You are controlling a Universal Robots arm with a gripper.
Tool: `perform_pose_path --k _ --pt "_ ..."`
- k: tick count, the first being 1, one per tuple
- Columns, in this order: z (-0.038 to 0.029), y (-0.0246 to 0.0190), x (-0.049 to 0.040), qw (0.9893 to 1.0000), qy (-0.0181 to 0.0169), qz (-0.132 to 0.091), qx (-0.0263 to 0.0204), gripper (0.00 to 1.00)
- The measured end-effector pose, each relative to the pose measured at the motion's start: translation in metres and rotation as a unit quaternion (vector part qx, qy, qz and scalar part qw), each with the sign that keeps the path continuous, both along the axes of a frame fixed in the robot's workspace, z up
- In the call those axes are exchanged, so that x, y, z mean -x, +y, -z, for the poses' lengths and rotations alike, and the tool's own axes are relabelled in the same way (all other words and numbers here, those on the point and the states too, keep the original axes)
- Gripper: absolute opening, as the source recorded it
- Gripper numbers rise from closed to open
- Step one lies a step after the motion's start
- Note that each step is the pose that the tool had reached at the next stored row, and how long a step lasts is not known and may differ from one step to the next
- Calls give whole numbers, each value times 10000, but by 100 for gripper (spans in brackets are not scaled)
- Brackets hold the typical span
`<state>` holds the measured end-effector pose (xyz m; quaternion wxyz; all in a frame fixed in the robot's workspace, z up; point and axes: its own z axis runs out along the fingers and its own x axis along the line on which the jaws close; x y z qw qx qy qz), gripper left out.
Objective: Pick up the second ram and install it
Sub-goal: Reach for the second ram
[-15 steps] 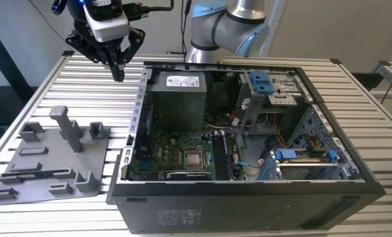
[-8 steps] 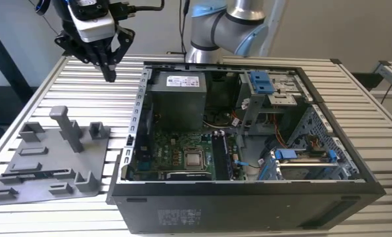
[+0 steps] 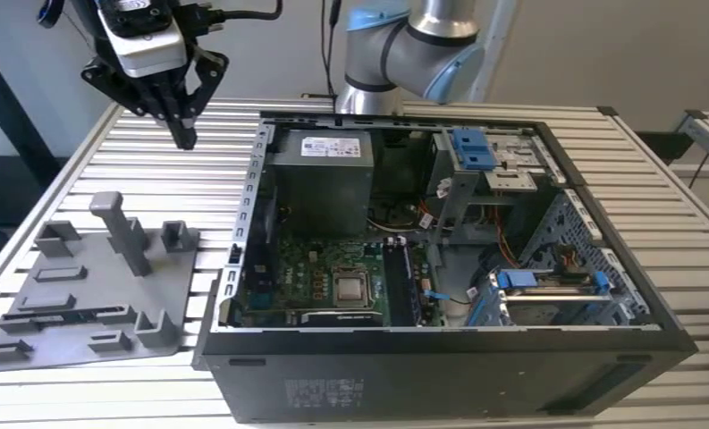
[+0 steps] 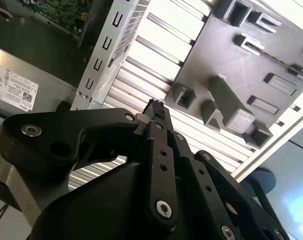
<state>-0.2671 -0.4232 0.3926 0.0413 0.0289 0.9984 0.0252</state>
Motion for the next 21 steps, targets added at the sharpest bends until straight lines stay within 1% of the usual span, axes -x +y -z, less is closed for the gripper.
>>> perform_pose_path --k 13,21 --pt "0 -30 155 10000 -20 -10 0 11" --pt "0 -46 267 10000 -51 -15 0 11"
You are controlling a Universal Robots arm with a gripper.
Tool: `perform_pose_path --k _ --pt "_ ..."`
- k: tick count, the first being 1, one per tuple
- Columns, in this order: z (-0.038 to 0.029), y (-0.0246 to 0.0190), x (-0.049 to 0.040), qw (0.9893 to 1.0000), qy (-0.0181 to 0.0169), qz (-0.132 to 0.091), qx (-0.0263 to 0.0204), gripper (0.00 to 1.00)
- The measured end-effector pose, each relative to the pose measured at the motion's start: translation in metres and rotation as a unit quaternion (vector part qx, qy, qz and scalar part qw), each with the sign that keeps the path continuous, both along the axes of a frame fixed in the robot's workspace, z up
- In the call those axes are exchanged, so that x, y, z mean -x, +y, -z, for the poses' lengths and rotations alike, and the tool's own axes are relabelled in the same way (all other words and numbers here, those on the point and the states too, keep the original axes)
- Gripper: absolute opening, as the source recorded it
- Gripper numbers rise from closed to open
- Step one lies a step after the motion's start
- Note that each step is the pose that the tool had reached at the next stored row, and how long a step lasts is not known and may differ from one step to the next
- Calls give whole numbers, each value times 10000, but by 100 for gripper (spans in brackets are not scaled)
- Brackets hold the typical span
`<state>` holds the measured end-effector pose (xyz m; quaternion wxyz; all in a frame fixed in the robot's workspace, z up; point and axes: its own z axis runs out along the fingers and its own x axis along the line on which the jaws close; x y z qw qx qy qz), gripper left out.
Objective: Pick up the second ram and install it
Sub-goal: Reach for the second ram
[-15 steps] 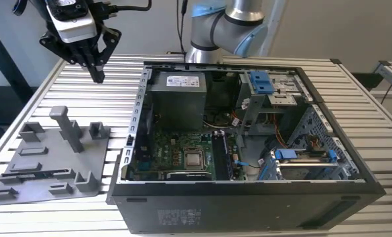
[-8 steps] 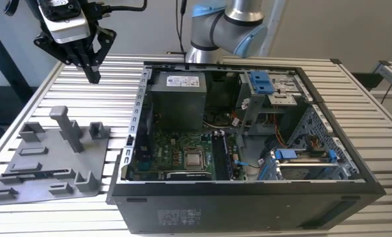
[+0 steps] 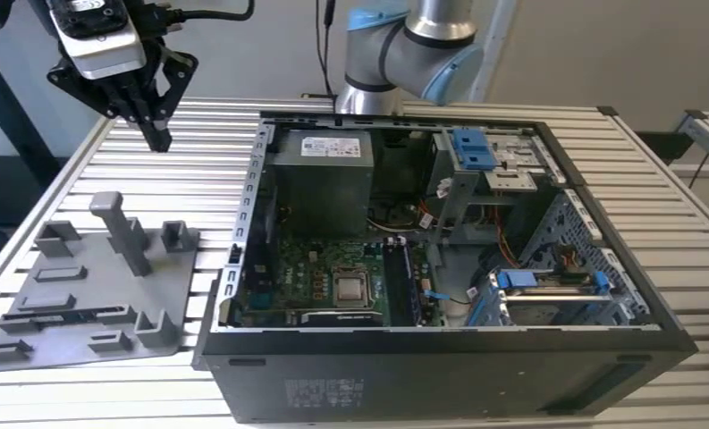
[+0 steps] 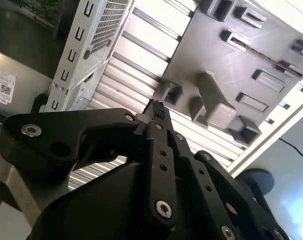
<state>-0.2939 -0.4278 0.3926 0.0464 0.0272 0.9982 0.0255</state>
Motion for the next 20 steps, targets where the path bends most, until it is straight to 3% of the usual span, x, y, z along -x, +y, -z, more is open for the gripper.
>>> perform_pose_path --k 7,17,20 --pt "0 -13 81 10000 -27 -6 0 11" --pt "6 -26 265 9999 -129 -23 -3 11" --pt "6 -27 355 9999 -125 -25 -2 11"
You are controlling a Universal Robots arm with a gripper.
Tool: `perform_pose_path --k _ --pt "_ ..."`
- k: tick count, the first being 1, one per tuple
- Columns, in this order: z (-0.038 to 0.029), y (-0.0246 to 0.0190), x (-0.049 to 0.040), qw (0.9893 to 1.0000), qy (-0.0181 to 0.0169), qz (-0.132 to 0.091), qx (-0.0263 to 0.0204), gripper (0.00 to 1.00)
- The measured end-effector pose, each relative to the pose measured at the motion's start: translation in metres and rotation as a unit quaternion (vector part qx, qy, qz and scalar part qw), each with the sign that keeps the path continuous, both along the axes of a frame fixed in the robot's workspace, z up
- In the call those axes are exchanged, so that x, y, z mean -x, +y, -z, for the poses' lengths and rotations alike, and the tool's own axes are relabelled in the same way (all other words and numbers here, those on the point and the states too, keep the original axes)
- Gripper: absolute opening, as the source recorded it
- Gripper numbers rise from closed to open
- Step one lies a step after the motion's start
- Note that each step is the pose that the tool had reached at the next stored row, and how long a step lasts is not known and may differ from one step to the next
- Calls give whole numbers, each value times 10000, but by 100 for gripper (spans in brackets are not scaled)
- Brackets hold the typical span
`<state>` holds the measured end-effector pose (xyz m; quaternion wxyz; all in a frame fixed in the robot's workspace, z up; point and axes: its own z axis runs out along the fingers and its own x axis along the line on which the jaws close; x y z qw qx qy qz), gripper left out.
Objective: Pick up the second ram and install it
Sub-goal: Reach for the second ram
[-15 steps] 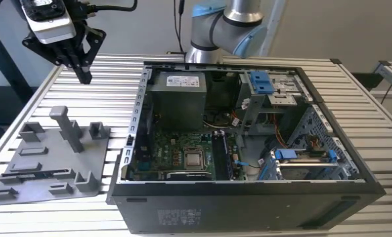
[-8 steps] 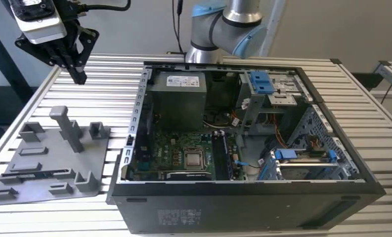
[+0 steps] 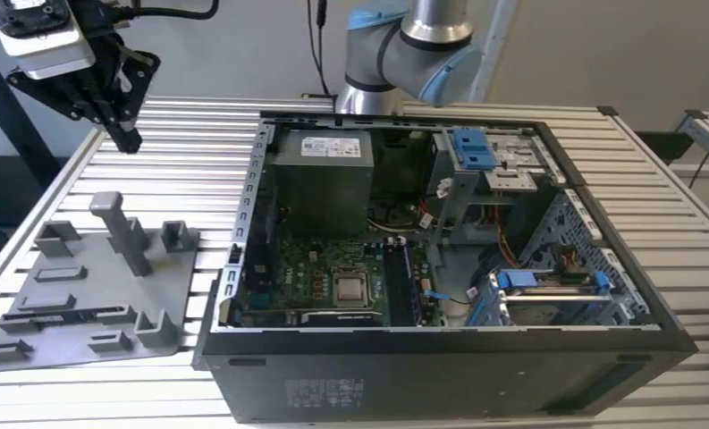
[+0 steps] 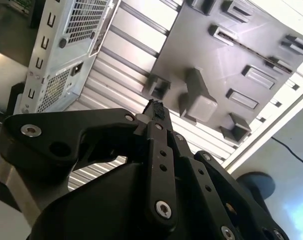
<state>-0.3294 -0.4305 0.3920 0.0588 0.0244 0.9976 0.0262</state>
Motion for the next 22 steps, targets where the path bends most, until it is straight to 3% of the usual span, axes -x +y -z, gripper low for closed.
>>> perform_pose_path --k 6,10,12,16,22 --pt "6 0 204 10000 14 -13 0 11" --pt "12 -3 272 10000 16 -86 -4 11" --pt "13 -4 284 9999 34 -126 -6 11" --pt "14 -3 309 9998 102 -196 -5 11" --pt "34 -4 485 9997 115 -222 -6 11"
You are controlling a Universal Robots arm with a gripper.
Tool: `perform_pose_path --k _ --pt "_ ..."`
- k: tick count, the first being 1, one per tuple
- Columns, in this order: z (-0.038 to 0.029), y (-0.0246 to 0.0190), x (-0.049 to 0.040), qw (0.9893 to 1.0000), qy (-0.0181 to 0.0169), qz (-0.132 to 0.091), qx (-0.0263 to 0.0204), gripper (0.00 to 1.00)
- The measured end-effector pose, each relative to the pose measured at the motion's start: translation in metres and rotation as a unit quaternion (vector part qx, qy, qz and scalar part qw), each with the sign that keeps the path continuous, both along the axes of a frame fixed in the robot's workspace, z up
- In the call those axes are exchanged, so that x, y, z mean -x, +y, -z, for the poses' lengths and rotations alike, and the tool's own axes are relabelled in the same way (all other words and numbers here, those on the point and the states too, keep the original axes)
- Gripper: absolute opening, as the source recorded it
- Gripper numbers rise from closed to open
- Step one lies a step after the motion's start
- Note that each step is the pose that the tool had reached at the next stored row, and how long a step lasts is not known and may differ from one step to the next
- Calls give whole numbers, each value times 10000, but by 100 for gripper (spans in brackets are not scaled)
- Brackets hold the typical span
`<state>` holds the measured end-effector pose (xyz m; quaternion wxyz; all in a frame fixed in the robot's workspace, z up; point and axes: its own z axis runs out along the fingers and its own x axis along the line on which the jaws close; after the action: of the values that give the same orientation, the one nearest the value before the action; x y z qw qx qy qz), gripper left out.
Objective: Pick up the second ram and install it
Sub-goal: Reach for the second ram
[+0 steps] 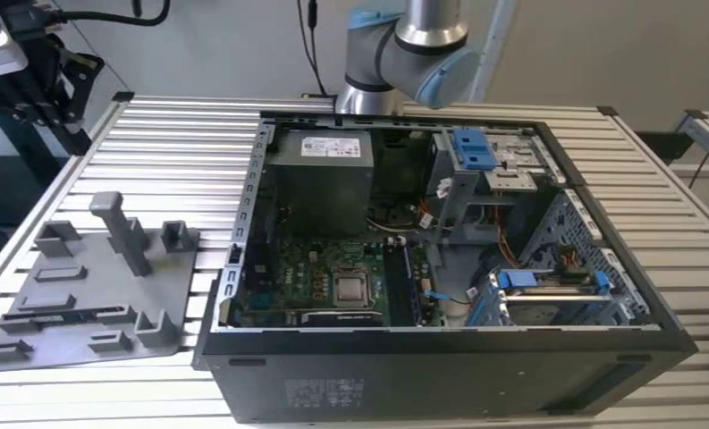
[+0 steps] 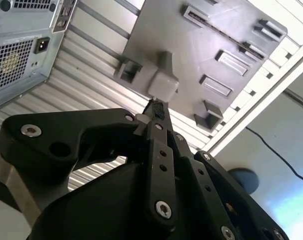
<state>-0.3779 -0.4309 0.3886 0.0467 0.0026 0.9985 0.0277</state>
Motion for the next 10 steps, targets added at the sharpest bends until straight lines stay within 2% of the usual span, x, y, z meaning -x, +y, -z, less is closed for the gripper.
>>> perform_pose_path --k 10 --pt "16 -6 315 10000 2 -65 -5 11"
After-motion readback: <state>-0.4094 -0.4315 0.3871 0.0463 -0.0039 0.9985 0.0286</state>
